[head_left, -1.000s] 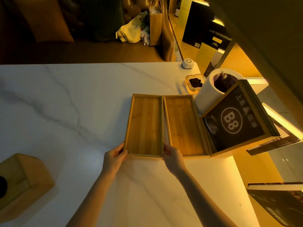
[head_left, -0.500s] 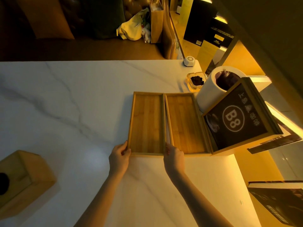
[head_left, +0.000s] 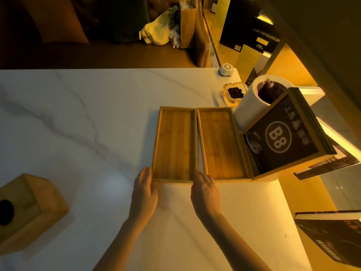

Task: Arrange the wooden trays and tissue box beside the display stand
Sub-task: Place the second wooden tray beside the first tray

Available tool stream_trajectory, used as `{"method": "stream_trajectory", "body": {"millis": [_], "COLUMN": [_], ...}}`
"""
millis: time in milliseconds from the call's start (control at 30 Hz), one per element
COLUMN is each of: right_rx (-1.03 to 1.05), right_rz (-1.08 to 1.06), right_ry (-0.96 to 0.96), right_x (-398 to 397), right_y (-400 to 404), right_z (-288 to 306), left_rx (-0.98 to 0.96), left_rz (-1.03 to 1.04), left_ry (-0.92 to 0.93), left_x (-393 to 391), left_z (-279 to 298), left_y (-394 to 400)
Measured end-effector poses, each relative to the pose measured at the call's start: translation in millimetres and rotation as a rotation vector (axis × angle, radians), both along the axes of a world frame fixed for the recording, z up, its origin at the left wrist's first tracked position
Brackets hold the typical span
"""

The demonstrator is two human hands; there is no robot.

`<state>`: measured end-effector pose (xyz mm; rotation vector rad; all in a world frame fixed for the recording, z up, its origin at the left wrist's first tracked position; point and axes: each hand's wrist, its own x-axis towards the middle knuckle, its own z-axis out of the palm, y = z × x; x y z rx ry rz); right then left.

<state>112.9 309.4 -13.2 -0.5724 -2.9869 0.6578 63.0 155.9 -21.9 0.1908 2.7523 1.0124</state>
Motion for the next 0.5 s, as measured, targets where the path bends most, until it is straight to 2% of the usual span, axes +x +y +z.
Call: {"method": "stream_trajectory", "body": {"millis": [67,167,300,500], "right_rx": [0.109,0.209,0.203,0.185], "right_rz": [0.09,0.192,0.161,0.16], "right_ry": [0.039,-0.056,-0.239,-0.276], "right_x": [11,26,32,31], "right_y": [-7,-14,-13,-1], "right_z": [-4,-18,-27,-24], "left_rx": [-0.168,-0.305,-0.335,-0.329], "left_rz": [-0.143,-0.204,-0.21,-0.232], "left_ry": [0.094,0.04,0.004,0.018], "left_x": [14,24,26,27], "left_z": [-9,-20,-27,-28], "left_y": [-4,-6,-1,4]}}
